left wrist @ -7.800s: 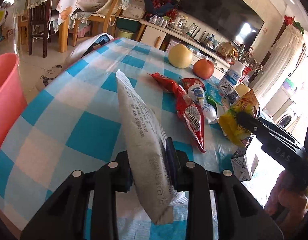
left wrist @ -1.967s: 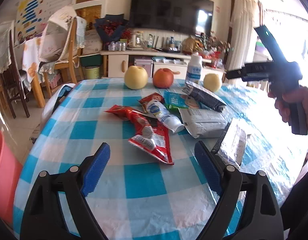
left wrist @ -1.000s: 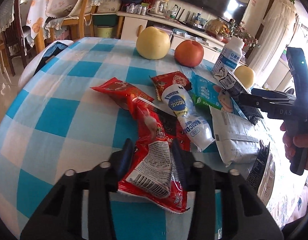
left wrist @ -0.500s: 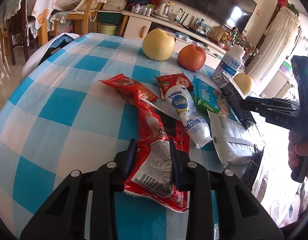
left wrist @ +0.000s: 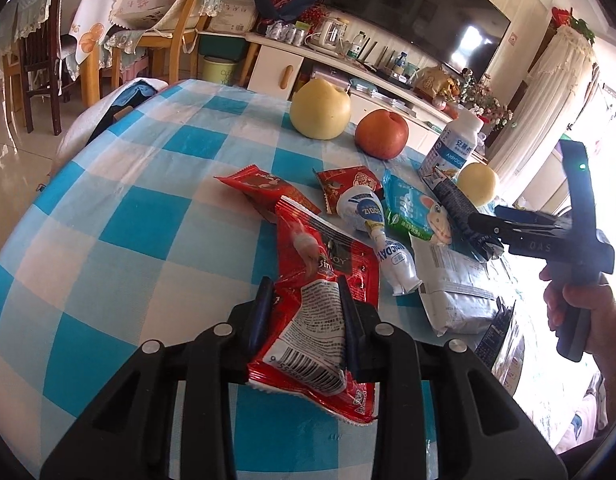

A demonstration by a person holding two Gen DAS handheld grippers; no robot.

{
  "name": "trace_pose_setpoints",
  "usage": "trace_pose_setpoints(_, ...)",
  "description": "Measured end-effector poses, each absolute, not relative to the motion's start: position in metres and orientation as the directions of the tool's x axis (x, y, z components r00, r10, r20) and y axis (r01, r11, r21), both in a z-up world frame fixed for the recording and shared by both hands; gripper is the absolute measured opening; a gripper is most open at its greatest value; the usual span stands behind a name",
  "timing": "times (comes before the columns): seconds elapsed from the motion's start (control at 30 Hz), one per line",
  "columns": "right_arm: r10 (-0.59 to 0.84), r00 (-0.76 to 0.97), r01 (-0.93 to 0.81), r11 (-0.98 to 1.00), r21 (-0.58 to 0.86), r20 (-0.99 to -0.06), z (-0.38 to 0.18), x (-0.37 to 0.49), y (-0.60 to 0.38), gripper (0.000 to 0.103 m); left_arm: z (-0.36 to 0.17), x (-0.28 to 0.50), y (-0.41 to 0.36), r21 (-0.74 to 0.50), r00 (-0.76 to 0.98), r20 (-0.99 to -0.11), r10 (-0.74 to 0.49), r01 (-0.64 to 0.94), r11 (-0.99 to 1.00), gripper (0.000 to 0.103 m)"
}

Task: Collect trash
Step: 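Lift the red wrapper with the left tool while the right tool lifts the milk carton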

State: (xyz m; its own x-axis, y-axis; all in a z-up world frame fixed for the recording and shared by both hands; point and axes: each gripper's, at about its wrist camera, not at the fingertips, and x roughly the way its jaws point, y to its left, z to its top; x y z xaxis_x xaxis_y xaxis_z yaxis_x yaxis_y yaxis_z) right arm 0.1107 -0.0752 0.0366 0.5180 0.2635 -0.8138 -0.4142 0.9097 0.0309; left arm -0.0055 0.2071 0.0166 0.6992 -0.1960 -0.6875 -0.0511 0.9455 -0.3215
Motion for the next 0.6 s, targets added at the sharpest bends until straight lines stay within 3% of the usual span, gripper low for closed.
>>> trace_pose_setpoints(0.17,0.312,0.484,-0.387,0.914,0.120,-0.817,0.024,0.118,-0.090,0.089,0.020,-0.004,0.206,-0.339,0.707,-0.675,-0.210,-0.045,0.940,0.033)
trace_pose_setpoints(0.3,0.319,0.485,-0.394,0.911,0.122,-0.815,0.032,0.116,-0.085,0.069,0.021,-0.003,0.201,-0.343,0.710,-0.668,-0.222,-0.029,0.939,0.033)
trace_pose_setpoints(0.6,0.291,0.519,-0.423,0.904,0.055,-0.804,0.058,0.097,-0.059,0.068,0.023,-0.009,0.206,-0.361,0.721,-0.654,-0.230,-0.029,0.932,0.033)
